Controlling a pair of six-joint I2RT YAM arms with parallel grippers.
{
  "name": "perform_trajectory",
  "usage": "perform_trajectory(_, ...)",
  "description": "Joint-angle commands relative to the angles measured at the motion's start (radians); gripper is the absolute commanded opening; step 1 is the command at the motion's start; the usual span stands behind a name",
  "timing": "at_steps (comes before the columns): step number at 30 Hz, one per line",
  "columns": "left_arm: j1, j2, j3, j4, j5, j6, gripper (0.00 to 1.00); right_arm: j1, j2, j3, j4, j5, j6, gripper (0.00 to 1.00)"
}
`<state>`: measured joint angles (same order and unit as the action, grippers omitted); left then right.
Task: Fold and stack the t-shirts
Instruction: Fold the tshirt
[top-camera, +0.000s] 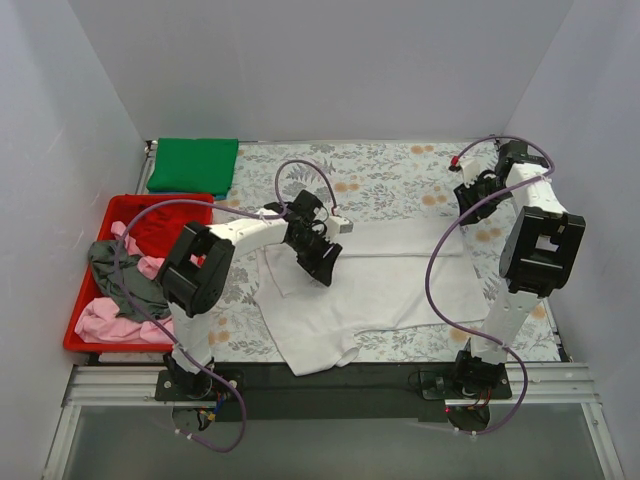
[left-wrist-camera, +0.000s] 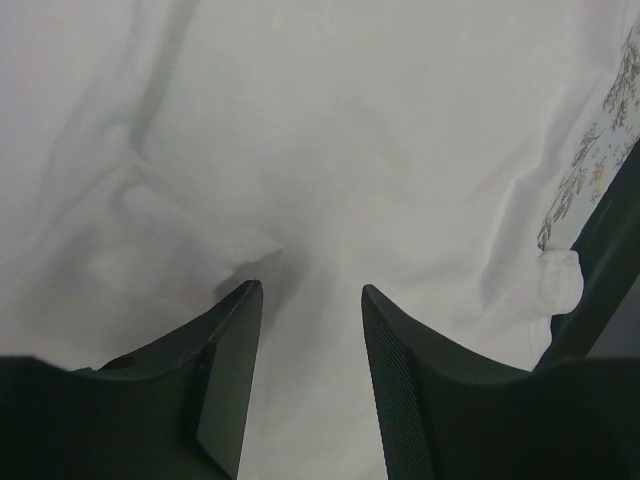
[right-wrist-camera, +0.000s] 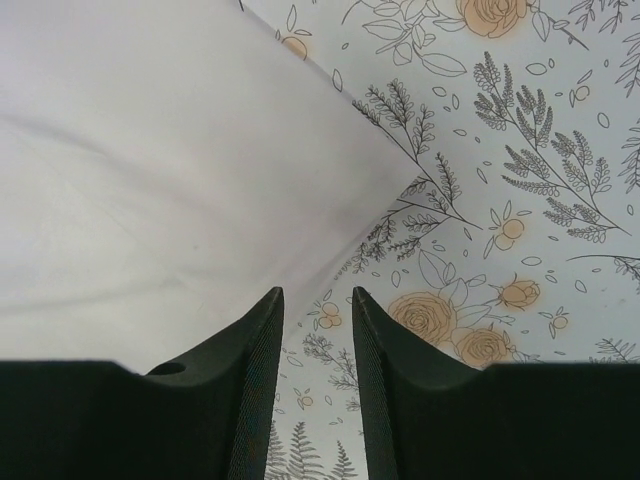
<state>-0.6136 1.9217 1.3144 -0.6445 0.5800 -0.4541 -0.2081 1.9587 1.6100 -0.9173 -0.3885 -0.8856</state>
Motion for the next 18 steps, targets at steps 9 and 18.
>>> perform_trajectory(9, 0.118, -0.174, 0.048, -0.113, 0.012, -0.029, 0.41, 0.079, -0.029, -0.068, 0.086, -0.050, 0.088, 0.37)
perform_trajectory(18, 0.293, -0.058, 0.016, -0.092, -0.301, -0.107, 0.42, 0.124, 0.037, -0.142, 0.236, 0.089, 0.131, 0.37)
